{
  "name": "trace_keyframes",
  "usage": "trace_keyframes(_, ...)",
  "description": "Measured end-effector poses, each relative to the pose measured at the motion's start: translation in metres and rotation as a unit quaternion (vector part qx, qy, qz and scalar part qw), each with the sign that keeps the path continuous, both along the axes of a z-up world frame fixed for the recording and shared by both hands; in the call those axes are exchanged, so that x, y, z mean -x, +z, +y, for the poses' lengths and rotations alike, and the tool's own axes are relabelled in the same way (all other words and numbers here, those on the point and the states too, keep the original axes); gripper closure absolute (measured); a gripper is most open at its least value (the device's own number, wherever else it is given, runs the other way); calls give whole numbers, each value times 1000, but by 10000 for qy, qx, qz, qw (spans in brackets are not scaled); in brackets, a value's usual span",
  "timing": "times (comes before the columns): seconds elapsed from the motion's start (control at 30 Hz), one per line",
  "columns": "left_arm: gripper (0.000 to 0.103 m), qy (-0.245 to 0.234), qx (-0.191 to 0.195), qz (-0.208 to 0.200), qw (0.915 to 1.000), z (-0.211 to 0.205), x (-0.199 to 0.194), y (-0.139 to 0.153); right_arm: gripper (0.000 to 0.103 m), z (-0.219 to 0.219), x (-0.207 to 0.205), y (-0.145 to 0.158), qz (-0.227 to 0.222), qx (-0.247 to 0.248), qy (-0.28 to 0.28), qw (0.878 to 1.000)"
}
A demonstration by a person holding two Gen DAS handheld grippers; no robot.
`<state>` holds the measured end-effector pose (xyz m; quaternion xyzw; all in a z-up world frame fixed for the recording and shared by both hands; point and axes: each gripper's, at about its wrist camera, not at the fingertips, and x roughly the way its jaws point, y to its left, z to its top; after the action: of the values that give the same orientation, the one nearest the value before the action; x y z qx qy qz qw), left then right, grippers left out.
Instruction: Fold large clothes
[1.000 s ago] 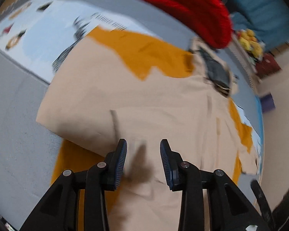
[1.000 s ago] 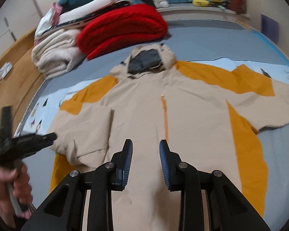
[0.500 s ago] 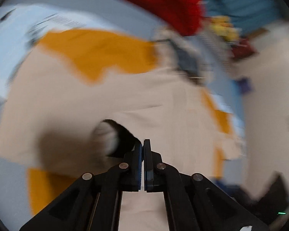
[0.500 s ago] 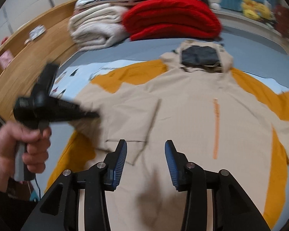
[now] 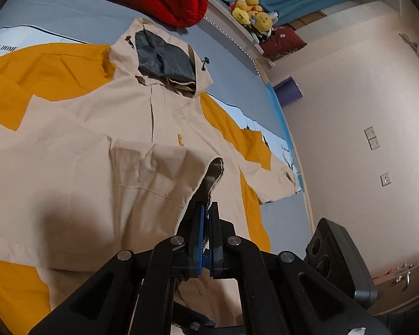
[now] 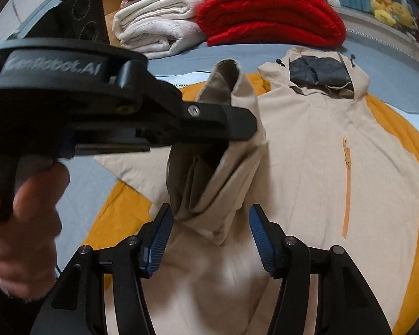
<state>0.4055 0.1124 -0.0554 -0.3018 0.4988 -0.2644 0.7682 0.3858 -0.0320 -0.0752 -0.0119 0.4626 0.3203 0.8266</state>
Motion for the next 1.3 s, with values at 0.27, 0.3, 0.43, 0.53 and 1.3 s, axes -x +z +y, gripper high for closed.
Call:
trace_keyframes(0.27, 103, 406, -33, -188, 9990, 21, -5, 10, 85, -22, -14, 0, -42, 110, -661, 9977)
trace_keyframes(0.3, 103, 605, -40, -236, 9979, 31, -6, 13, 86, -28, -18, 1, -59, 118, -822, 9965)
trace_keyframes(0.43, 103, 1723, -552, -332, 9829, 79, -5, 22, 90, -72, -43, 9, -92, 60, -1652, 9862)
trace_keyframes(0.53, 103, 2408, -1071, -243, 9643, 112, 0, 21, 91, -112, -65, 16, -165, 72, -2221, 9749)
trace_keyframes(1.3, 78, 1559, -3317, 1523, 9179, 86, -22, -94, 83, -260, -123, -13, 754, 179, -3792, 9221)
